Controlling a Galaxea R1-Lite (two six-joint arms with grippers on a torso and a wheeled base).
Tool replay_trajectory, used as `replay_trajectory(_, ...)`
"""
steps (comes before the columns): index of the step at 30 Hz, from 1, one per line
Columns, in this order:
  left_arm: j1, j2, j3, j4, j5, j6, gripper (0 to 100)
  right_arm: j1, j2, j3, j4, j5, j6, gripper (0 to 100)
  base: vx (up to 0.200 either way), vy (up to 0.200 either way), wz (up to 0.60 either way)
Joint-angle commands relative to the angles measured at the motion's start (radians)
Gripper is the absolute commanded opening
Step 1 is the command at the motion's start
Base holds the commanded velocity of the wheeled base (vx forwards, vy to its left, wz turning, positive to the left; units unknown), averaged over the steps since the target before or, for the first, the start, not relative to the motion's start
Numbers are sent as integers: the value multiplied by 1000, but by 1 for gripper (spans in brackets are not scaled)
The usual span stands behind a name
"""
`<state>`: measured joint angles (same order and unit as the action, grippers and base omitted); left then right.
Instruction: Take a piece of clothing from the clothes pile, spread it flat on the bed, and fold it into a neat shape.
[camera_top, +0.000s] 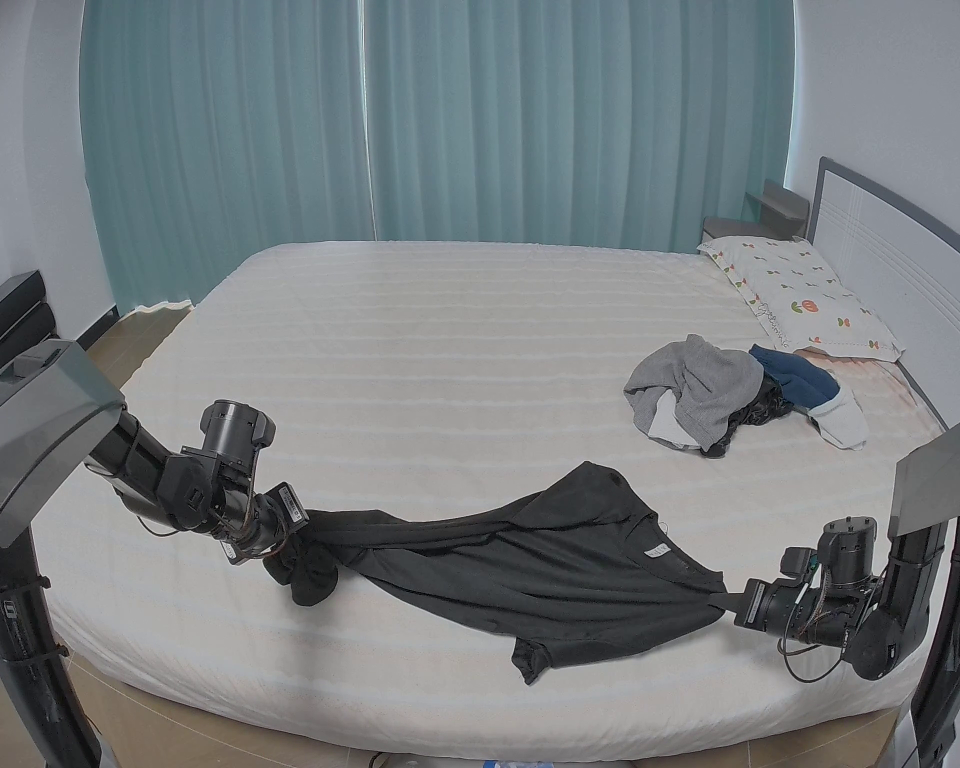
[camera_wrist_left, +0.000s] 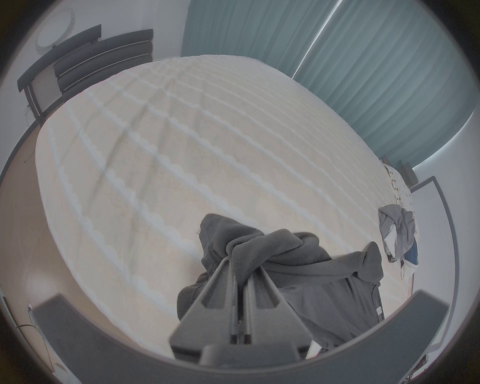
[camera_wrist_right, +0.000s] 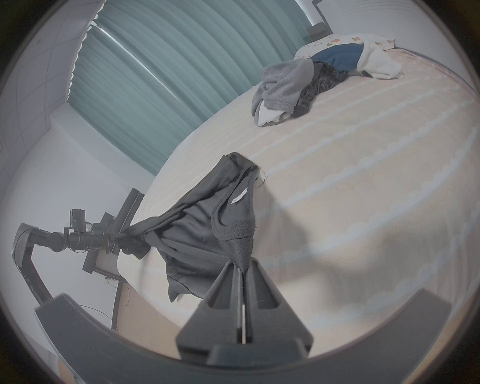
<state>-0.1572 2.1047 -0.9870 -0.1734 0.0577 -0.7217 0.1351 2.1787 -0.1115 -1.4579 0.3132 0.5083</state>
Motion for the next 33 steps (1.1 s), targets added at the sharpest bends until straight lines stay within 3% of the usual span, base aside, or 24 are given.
replay_trajectory(1, 21, -41, -15, 18, -4, 2, 0, -25, -74, -11, 42, 0, -4, 0, 0, 0, 0)
replay_trajectory(8, 71, -55, -56, 2, -4, -7, 0, -81, -79, -56, 59, 0, -5, 0, 0, 0, 0)
replay_trajectory(12, 71, -6, -82, -212, -21, -136, 0, -83, -56, -80, 110, 0, -5, 0, 0, 0, 0)
replay_trajectory(13, 71, -6, -82, -212, -21, -136, 0, -83, -56, -80, 110, 0, -5, 0, 0, 0, 0)
replay_trajectory(14, 70, 71, -84, -325, -15, -168, 0, -78, -30, -83, 111, -2, -5, 0, 0, 0, 0)
replay_trajectory(16, 70, 149, -90, -406, -2, -165, 0, -78, -10, -86, 105, -2, -5, 0, 0, 0, 0)
replay_trajectory(20, 71, 216, -111, -396, 1, -159, 0, -88, 7, -106, 111, -2, -5, 0, 0, 0, 0)
replay_trajectory(24, 73, 210, -113, -302, -12, -131, 0, -94, 19, -111, 110, -3, -5, 0, 0, 0, 0)
replay_trajectory(25, 74, 202, -113, -284, -15, -127, 100, -95, 19, -111, 110, -3, -5, 0, 0, 0, 0)
replay_trajectory(33, 77, 176, -113, -255, -81, -133, 100, -98, 27, -111, 106, -3, -5, 0, 0, 0, 0)
